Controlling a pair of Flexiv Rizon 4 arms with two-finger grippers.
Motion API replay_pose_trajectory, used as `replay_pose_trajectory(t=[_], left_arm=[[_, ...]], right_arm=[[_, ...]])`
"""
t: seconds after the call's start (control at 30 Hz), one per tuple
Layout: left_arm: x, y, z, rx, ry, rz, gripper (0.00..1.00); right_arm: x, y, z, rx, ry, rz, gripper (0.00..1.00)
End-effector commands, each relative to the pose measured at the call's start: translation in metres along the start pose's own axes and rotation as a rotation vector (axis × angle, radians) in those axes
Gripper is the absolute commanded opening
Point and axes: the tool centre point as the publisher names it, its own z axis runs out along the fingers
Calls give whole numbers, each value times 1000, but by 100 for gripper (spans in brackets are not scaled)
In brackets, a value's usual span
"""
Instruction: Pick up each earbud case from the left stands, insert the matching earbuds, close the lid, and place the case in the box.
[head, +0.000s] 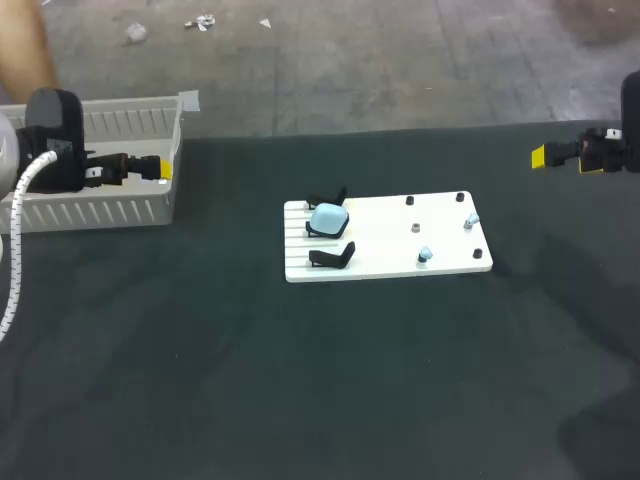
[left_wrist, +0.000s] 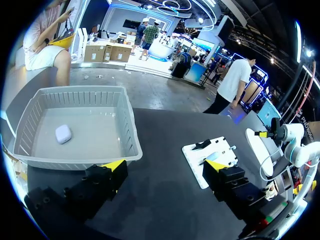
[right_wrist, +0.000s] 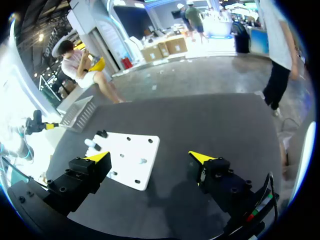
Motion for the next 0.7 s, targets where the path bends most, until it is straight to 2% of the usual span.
replay_pose_trajectory(t=[0.03,0.17,0.3,0.4,0.7], left_arm=[[-5,-1,1,149,-93,168,100],[-8,-3,3,333,-218,425,100],[-8,-8,4,456,-258,605,100],[-8,-12,6,552,-279,673,100],[2,-34,11,698,-277,853,100]], right_arm=[[0,0,1,-1,0,-1,100],[0,0,1,-1,0,-1,100],[0,0,1,-1,0,-1,100],[0,0,1,-1,0,-1,100],[0,0,1,-1,0,-1,100]])
